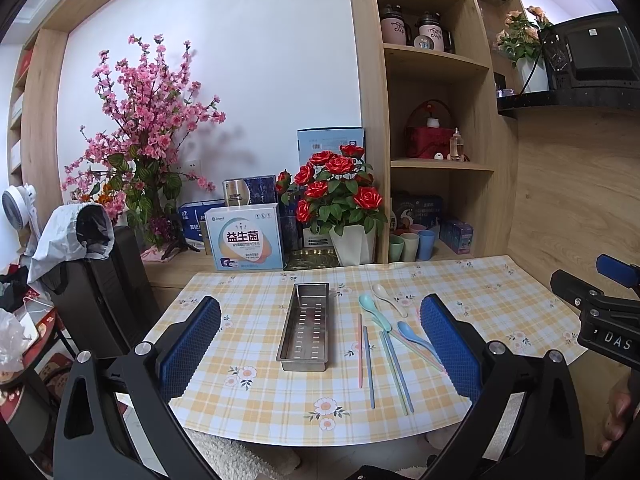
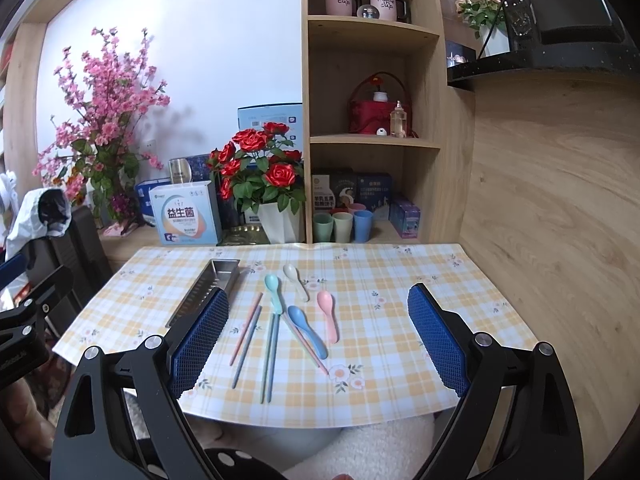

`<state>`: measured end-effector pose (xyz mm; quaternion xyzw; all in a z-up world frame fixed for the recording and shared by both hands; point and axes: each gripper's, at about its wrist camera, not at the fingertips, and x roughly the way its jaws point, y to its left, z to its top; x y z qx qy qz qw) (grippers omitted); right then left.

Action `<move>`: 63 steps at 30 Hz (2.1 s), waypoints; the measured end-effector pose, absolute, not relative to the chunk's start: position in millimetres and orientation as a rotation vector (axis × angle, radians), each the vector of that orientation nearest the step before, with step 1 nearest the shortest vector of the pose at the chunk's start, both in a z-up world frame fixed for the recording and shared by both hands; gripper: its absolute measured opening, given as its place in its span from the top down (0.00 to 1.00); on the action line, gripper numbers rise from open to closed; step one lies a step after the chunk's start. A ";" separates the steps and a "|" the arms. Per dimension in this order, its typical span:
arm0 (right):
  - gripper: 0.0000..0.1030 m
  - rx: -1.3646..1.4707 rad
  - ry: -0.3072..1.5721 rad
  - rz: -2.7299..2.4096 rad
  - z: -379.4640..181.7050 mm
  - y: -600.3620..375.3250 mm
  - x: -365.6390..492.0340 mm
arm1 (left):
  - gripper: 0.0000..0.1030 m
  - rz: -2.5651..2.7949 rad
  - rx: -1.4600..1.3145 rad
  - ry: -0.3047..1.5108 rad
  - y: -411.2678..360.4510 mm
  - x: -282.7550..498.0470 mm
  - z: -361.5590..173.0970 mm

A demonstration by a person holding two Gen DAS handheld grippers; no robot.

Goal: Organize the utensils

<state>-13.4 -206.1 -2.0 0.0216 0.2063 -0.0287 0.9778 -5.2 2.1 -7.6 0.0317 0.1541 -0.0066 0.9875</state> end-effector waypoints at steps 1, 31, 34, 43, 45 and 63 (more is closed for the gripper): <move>0.14 0.043 0.416 -0.058 -2.0 -205.9 -13.5 | 0.05 -0.014 0.064 0.310 2.3 -5.6 -8.2; 0.14 0.045 0.416 -0.058 -1.6 -207.2 -12.9 | 0.05 -0.012 0.063 0.310 -0.1 -3.8 -4.1; 0.14 0.046 0.416 -0.058 -1.6 -207.4 -12.7 | 0.05 -0.011 0.062 0.310 0.2 -3.6 -4.6; 0.14 0.046 0.415 -0.059 -1.6 -208.3 -12.5 | 0.05 -0.011 0.061 0.309 0.6 -4.2 -3.6; 0.14 0.047 0.415 -0.058 -1.5 -208.5 -12.6 | 0.05 -0.011 0.061 0.310 0.7 -4.2 -3.7; 0.14 0.069 0.442 -0.050 -2.8 -215.6 -4.1 | 0.05 -0.014 0.040 0.358 10.8 7.8 -0.9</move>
